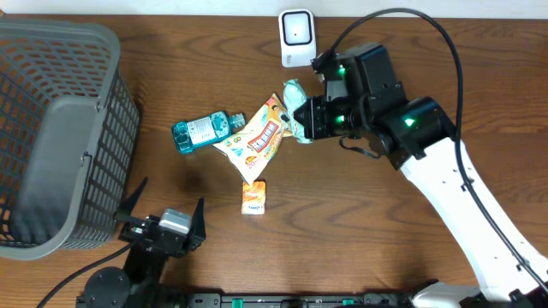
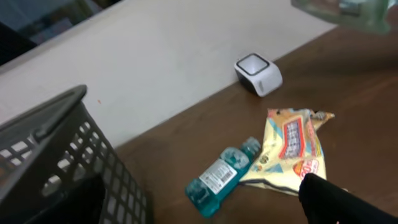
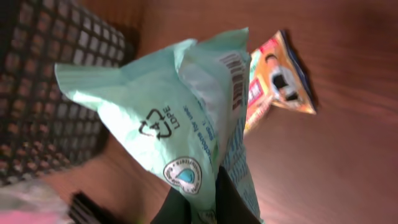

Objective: Scan the item barcode
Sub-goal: 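Move the green pack toward the white scanner with the right gripper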

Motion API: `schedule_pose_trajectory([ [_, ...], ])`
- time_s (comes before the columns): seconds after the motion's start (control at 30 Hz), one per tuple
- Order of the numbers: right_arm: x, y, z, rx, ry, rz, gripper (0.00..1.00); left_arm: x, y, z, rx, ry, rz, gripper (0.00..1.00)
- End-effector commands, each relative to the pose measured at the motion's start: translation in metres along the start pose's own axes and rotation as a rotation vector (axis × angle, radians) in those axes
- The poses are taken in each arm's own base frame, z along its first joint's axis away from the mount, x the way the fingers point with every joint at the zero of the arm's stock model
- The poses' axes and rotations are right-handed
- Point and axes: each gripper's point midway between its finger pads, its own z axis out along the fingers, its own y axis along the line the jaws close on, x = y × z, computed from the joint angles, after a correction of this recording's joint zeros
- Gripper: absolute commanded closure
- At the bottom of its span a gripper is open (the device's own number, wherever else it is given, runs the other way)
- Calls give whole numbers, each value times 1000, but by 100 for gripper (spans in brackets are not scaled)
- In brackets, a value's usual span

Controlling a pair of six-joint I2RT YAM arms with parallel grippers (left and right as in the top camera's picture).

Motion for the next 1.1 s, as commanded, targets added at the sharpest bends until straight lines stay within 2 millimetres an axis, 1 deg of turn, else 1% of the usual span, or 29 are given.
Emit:
schedule_pose_trajectory([
  [0.0, 13, -11, 18, -110, 56, 76, 99, 3, -3, 1, 16, 7, 0, 1],
  [0.1, 9, -15, 28, -196, 22, 68, 99, 3, -3, 1, 17, 8, 0, 1],
  [0.23, -2, -22, 34, -290, -46, 68, 99, 10, -7, 1, 30, 35, -4, 1],
  [0.3, -6, -32, 36, -288, -71, 103, 99, 16, -9, 0, 41, 60, -7, 1],
  [0.33, -7, -41, 39, -284, -88, 112, 99, 18, -10, 0, 46, 69, -8, 1],
  [0.4, -10, -49, 42, -282, -106, 125, 99, 20, -12, 0, 50, 78, -9, 1],
  [0.5, -16, -54, 49, -292, -144, 105, 99, 23, -13, 0, 54, 89, -10, 1],
  [0.7, -35, -62, 71, -307, -211, 68, 99, 28, -15, -1, 64, 110, -13, 1],
  [0.83, -48, -66, 81, -328, -267, 27, 99, 43, -22, -4, 93, 174, -21, 1],
  [0.9, -55, -68, 86, -338, -294, 16, 99, 55, -28, -7, 116, 224, -27, 1],
  [1.07, -68, -78, 96, -369, -336, 85, 99, 90, -46, -20, 185, 376, -46, 1],
])
